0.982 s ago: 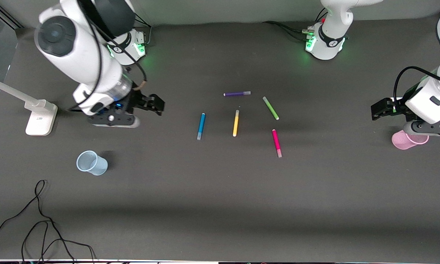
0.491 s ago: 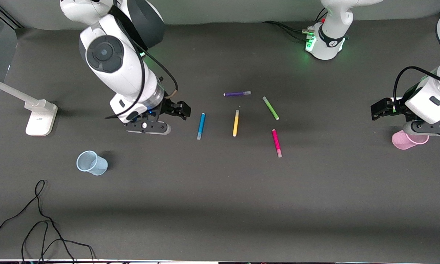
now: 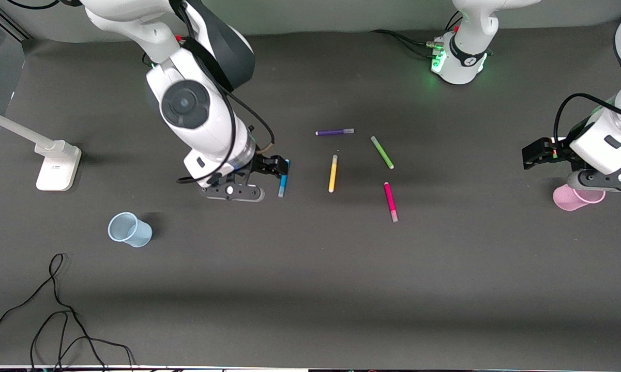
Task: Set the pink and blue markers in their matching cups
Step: 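Reach the right gripper to the blue marker while the left gripper reaches the pink marker, then grasp the blue marker with the right gripper while the left gripper grasps the pink marker, then carry the blue marker to the blue cup while the left gripper carries pink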
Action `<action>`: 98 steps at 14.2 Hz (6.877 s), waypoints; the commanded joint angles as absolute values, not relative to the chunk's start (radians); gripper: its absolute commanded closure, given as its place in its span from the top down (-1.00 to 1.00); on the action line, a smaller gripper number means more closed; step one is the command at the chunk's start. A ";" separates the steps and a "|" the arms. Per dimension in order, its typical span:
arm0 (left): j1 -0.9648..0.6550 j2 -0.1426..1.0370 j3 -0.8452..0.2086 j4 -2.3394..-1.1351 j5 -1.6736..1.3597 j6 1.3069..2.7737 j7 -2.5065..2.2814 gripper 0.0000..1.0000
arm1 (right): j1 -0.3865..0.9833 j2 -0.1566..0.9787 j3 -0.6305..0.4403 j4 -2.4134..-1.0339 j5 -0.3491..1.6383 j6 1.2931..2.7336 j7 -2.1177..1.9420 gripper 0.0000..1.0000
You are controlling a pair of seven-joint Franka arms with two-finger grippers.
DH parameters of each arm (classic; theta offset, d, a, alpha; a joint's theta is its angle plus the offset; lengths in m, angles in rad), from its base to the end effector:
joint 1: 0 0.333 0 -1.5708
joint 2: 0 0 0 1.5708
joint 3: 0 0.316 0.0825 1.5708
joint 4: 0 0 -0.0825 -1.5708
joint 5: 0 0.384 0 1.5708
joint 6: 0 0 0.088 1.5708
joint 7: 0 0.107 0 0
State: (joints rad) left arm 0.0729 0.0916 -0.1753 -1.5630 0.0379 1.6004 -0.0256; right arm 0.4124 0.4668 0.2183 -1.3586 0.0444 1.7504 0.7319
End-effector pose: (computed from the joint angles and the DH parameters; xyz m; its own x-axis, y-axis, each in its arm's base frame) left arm 0.5801 -0.0513 0.5794 0.9956 -0.0778 -0.0522 -0.0791 -0.9966 -0.0232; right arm 0.5683 0.3859 0.4544 0.9819 -0.1241 -0.1428 -0.1338 -0.9892 -0.0602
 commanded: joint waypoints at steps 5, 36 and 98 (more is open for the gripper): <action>-0.021 0.159 -0.179 -1.578 -0.034 1.638 -0.141 0.97 | 0.454 0.661 0.207 -1.339 0.043 1.790 0.744 0.99; -0.285 0.583 -0.172 -1.927 -0.041 2.467 -0.506 0.29 | 0.420 0.798 0.206 -1.563 0.186 2.059 0.741 -0.37; 0.730 0.454 -0.104 -1.689 -0.575 1.816 1.894 -1.00 | 0.388 0.183 -0.391 -2.092 -0.179 2.678 -0.308 -1.00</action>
State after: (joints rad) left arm 0.6968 0.4233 -0.0923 -1.6943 -0.5255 1.8157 1.8092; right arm 0.3820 0.1976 -0.3751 -2.0245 -0.1598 2.5712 -0.2711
